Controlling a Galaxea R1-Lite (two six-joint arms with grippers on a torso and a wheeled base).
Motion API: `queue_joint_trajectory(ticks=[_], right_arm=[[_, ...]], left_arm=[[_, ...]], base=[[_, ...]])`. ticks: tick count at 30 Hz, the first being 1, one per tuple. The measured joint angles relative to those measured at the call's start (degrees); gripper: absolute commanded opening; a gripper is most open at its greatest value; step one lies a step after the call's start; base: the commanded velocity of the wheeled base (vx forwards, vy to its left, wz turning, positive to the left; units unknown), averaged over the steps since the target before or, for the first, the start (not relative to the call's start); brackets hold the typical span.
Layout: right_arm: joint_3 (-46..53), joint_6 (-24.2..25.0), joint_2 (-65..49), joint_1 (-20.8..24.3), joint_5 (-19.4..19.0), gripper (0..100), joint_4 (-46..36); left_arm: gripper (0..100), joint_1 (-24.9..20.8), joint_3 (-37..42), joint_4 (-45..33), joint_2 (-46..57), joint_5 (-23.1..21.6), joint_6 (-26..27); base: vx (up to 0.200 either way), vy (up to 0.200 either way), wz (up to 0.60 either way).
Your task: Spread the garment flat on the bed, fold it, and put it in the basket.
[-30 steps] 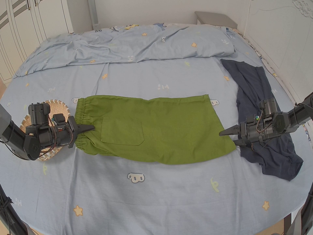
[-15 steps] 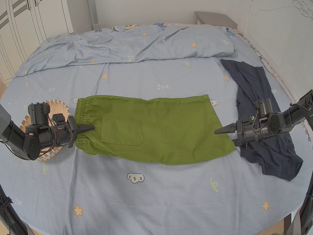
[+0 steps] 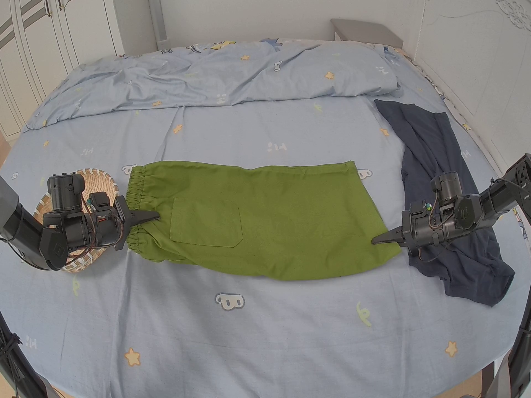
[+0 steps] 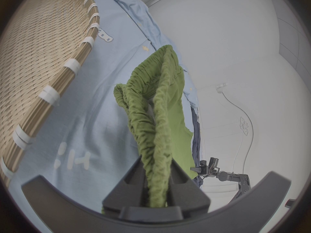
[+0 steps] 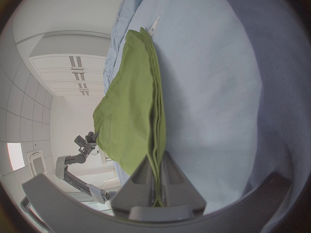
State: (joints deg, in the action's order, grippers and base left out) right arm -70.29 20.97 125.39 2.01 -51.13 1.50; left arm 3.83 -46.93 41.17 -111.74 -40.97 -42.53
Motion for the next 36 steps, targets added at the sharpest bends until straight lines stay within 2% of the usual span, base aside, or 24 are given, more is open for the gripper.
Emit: queue_joint_trajectory(ticks=[5,11,21,31,36], right_arm=[[2.9,-0.4,-2.5,0.3,0.2,0,-0.1],[10.1,-0.7,-7.8,1.0,0.5,0,-0.7],[27.2,-4.8,-17.9,1.4,0.6,0,-0.6],[44.5,-11.5,-24.8,1.6,0.6,0,1.6],[48.2,-12.5,-26.1,1.7,0.5,0,5.3]], left_arm=[[0,0.1,-0.2,-2.0,0.1,-0.2,0.0],[0,0.3,0.0,-10.2,2.6,-1.8,2.0],[0,2.7,4.0,-25.2,10.4,-2.6,14.2],[0,5.4,18.8,-28.0,16.3,-2.6,27.9],[0,6.9,21.7,-28.2,17.3,-2.3,29.9]], base=[[0.000,0.000,0.00],[0.000,0.000,0.00],[0.000,0.000,0.00],[0.000,0.000,0.00],[0.000,0.000,0.00]])
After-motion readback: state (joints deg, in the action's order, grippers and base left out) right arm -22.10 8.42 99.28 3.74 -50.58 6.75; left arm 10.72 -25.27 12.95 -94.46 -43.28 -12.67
